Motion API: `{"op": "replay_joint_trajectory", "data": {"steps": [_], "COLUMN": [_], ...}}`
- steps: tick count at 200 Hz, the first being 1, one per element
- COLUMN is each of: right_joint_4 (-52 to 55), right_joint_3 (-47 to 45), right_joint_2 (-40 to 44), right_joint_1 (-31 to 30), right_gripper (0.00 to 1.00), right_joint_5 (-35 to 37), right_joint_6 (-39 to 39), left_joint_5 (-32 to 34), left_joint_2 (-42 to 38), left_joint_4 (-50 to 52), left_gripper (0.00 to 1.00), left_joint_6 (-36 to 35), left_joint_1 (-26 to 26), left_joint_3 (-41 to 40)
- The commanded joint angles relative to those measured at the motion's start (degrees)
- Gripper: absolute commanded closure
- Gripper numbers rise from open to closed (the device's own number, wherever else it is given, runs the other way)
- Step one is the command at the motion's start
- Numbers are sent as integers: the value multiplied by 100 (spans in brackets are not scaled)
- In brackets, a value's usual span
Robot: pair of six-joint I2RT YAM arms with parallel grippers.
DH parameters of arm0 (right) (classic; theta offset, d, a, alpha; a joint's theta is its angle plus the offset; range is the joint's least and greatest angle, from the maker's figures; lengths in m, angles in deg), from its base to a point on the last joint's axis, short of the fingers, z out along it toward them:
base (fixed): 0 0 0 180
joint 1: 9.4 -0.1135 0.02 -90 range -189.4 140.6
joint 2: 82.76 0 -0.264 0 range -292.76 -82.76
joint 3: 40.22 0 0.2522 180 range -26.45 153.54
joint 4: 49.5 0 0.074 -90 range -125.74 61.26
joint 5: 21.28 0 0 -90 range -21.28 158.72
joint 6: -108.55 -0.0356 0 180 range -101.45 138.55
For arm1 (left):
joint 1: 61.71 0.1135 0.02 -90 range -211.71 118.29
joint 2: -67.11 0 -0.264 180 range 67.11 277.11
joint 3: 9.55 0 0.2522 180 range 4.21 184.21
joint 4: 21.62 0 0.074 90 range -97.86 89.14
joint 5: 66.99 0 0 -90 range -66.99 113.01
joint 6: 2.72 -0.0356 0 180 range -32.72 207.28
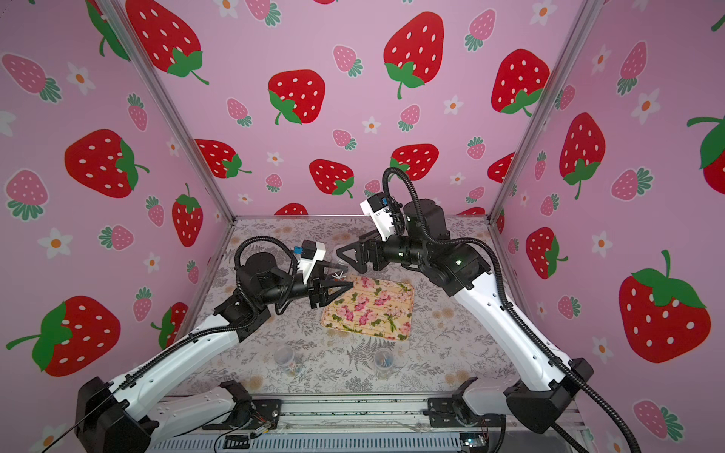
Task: Pour the candies out of the jar
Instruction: Unscrew the lid from the jar.
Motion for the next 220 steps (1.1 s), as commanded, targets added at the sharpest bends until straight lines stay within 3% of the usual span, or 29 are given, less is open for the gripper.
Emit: {"op": "replay_joint_trajectory", "data": {"steps": [1, 31, 78, 120, 145, 180, 220], "right_joint_4": [32, 69, -65, -33, -173, -1154, -1117], "right_joint_3": [93, 149, 111, 320, 405, 267, 683], "right_joint_2": [-124, -232, -191, -276, -323, -457, -754], "right_joint_1": [-133, -230, -240, -231, -61, 466, 669], "right_gripper": [8, 12, 34, 44, 51, 53, 53], "right_joint_5": [146, 176, 136, -48, -663, -2272, -2981], "right_joint_6": [-83, -31, 46, 407, 833, 1095, 1848], "left_joint_5": [-2, 13, -7, -83, -176, -306, -383], "left_joint_2": [-33, -33, -33, -24, -33, -33, -18], "left_joint_4": [-192, -226, -198, -203, -170, -162, -141], "left_gripper": [57, 57, 56, 56, 56, 56, 56], "left_joint_6": [-65, -47, -47, -12, 14, 56, 93], "left_joint_1": [-13, -13, -13, -13, -13, -13, -13], "left_joint_3": [21, 8, 8, -5, 28, 73, 127]}}
